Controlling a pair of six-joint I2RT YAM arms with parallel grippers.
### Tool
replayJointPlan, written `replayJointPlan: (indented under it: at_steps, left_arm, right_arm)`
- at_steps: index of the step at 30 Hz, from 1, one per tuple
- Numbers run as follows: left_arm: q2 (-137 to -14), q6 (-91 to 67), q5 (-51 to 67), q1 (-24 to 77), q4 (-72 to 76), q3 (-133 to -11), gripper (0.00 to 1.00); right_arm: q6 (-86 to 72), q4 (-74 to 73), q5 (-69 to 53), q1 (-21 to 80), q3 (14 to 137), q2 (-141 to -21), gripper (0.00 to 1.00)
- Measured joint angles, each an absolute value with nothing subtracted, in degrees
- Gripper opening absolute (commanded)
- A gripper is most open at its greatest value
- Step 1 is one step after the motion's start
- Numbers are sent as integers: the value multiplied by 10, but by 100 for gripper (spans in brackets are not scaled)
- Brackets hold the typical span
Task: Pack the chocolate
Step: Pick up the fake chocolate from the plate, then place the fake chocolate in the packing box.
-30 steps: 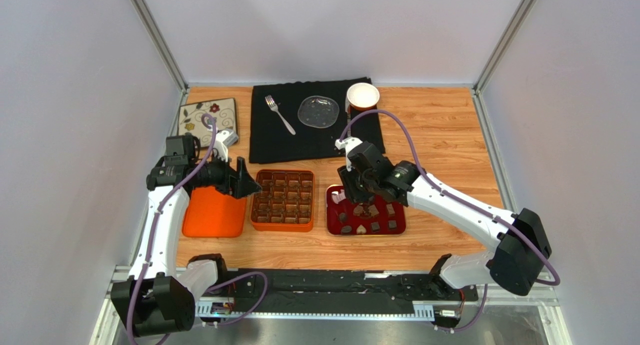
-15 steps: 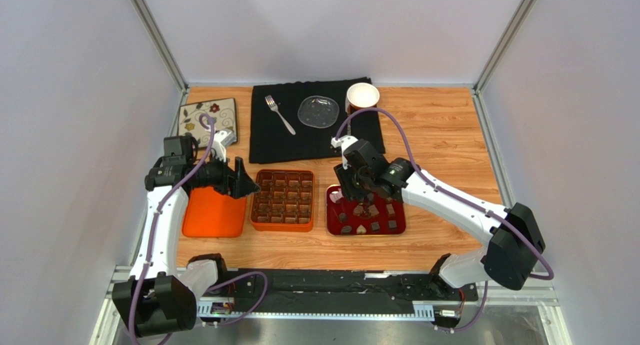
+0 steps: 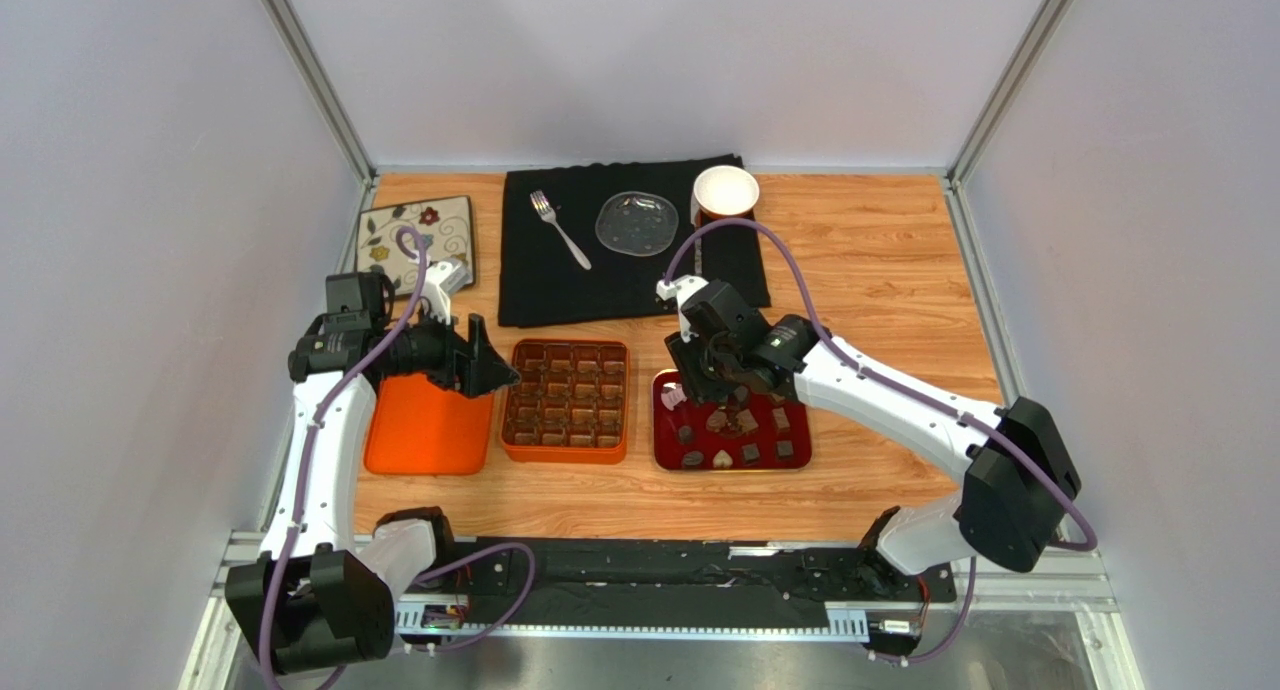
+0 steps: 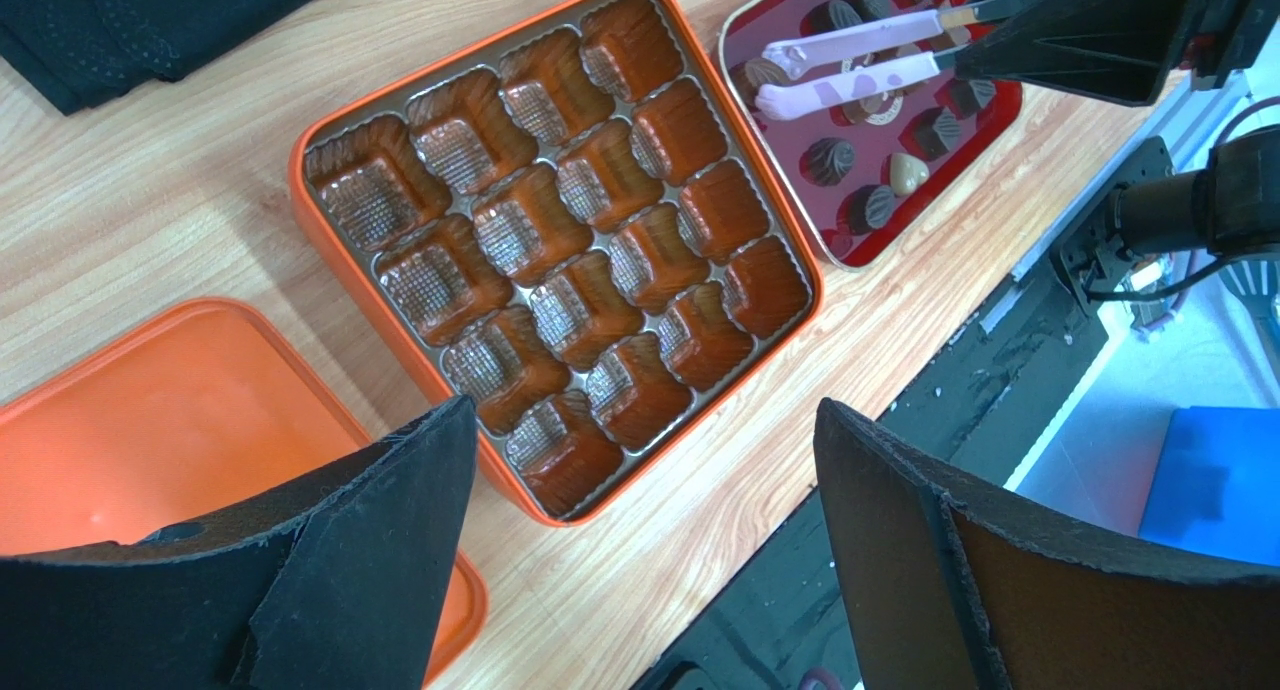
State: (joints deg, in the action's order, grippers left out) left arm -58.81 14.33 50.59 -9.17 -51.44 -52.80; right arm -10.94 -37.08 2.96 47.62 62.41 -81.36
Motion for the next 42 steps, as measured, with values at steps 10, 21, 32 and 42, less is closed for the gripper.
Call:
replayJointPlan:
  at_steps: [10, 21, 32, 42]
  left_arm:
    - [-585, 156, 494, -94, -511, -500, 89]
    - [-597, 150, 364, -96, -438, -454, 85]
    - [-704, 114, 233, -91, -276, -446, 80]
    - [-763, 115, 150, -10, -190, -426, 80]
  right_arm:
    - [-107, -373, 17, 476, 635, -828, 17]
    - [-107, -414, -2, 486, 727, -809, 14]
    - [-112, -422, -22, 519, 786, -806, 14]
    - [-121, -420, -36, 520, 800, -816, 14]
